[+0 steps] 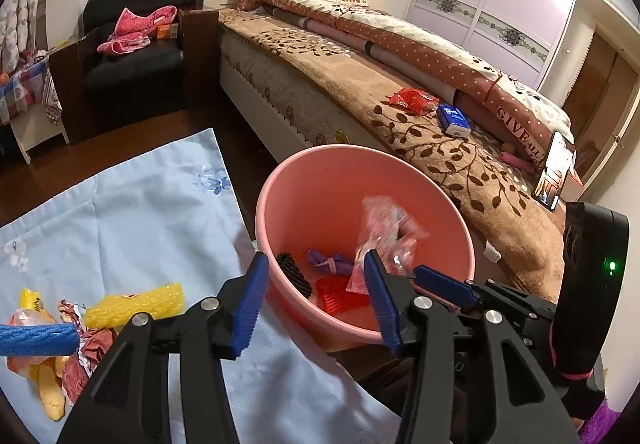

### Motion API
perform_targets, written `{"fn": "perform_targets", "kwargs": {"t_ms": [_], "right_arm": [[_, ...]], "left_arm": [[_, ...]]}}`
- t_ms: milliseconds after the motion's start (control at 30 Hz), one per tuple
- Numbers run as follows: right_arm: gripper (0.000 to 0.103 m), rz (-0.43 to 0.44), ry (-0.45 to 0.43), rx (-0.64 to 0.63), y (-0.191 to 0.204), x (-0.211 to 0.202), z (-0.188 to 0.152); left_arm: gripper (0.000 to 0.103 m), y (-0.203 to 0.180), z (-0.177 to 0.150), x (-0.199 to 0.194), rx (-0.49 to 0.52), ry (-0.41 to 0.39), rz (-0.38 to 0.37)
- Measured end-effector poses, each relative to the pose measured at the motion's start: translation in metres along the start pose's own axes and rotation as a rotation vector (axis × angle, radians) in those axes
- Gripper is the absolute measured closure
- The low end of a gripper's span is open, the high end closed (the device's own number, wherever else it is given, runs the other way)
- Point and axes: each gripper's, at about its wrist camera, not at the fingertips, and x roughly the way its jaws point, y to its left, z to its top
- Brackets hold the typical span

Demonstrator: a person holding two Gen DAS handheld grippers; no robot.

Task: Collect trash
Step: 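Carry both items over the pink bucket and open both tools to drop them, then move both tools back over the remaining trash on the table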

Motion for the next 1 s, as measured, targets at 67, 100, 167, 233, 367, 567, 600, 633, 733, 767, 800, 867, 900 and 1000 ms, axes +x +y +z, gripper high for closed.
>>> {"fn": "perform_targets", "kwargs": {"t_ms": [67, 100, 167, 233, 367, 567, 600, 633, 733, 767, 800, 867, 900, 1000], "right_arm": [[0.058, 0.000, -0.005, 0.011, -0.002, -0.001, 0.000], [0.057, -0.002, -0.008, 0.016, -0.002, -0.003, 0.001], [0.057, -0.008, -0.011, 0.018, -0.002, -0.005, 0.002], [0.057, -0.013, -0.018, 0.009, 0.002, -0.008, 0.002], [0.057, -0.011, -0.041, -0.022, 0.014, -0.017, 0.003], [0.057, 0.003, -0.066, -0.078, 0.040, -0.030, -0.004], [0.057, 0.006, -0.070, -0.088, 0.045, -0.032, -0.005], [0.057, 0.009, -0.076, -0.095, 0.050, -0.035, -0.006], [0.057, 0.023, -0.096, -0.104, 0.062, -0.042, -0.010], [0.057, 0.032, -0.099, -0.103, 0.066, -0.043, -0.012], [0.057, 0.038, -0.100, -0.103, 0.068, -0.044, -0.014], [0.057, 0.046, -0.101, -0.101, 0.076, -0.045, -0.017], [0.057, 0.050, -0.104, -0.101, 0.080, -0.046, -0.018], [0.057, 0.052, -0.119, -0.106, 0.090, -0.048, -0.022]], "left_arm": [[0.051, 0.001, 0.000, -0.003, -0.002, -0.003, -0.002], [0.051, 0.001, 0.000, -0.004, -0.002, -0.008, -0.004], [0.051, 0.002, 0.000, -0.008, -0.001, -0.016, -0.001], [0.051, 0.002, -0.001, -0.014, 0.002, -0.029, 0.001], [0.051, 0.004, -0.002, -0.027, 0.006, -0.061, 0.015], [0.051, 0.014, -0.006, -0.049, -0.018, -0.089, 0.038], [0.051, 0.017, -0.008, -0.054, -0.026, -0.092, 0.048], [0.051, 0.018, -0.009, -0.057, -0.032, -0.093, 0.056], [0.051, 0.026, -0.016, -0.068, -0.049, -0.100, 0.077], [0.051, 0.027, -0.018, -0.072, -0.051, -0.104, 0.082], [0.051, 0.030, -0.021, -0.078, -0.053, -0.111, 0.085], [0.051, 0.033, -0.026, -0.087, -0.053, -0.124, 0.088], [0.051, 0.035, -0.029, -0.092, -0.052, -0.132, 0.092], [0.051, 0.042, -0.040, -0.112, -0.044, -0.163, 0.111]]}}
